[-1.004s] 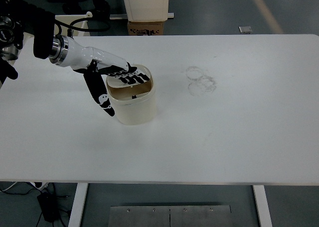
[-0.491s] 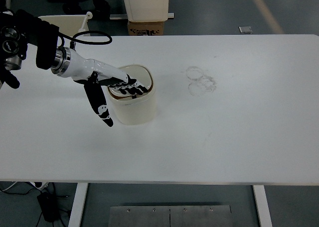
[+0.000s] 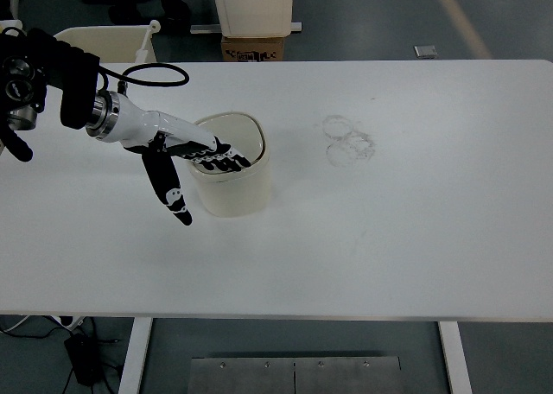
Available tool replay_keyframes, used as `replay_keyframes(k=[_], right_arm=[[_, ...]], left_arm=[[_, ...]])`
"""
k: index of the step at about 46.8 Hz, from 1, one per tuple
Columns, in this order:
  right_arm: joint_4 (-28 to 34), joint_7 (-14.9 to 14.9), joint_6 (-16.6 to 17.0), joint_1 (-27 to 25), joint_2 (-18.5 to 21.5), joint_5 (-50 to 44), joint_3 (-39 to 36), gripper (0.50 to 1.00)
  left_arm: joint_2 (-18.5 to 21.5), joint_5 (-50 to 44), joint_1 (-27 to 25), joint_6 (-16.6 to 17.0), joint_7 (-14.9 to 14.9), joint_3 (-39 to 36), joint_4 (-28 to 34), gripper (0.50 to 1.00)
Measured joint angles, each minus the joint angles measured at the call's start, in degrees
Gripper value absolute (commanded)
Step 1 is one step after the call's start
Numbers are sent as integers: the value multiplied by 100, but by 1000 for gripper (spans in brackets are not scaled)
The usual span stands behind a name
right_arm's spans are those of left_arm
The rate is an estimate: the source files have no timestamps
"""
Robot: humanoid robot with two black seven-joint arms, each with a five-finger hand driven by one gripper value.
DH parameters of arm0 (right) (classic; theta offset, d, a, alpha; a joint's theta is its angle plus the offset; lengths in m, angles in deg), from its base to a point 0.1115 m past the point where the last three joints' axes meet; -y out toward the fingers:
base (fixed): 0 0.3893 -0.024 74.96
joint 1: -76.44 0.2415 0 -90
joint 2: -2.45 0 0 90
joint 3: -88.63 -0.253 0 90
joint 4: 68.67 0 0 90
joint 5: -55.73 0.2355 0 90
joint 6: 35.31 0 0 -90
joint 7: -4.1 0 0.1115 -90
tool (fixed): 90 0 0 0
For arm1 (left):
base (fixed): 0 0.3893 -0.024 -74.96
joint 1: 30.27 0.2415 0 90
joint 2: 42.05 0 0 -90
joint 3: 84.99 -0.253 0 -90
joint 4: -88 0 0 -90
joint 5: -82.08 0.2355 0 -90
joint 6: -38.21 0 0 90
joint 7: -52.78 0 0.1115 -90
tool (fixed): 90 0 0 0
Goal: Close trash bin
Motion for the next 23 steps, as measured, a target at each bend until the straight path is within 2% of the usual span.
replay_keyframes(k=[19, 23], right_arm=[[0, 0, 0, 0, 0, -2, -4, 993], [0, 0, 0, 0, 0, -3, -3, 993]], left_arm=[[-5, 2, -12, 0, -2, 9, -22, 1000], [-6, 0, 2, 95, -2, 9, -21, 1000]])
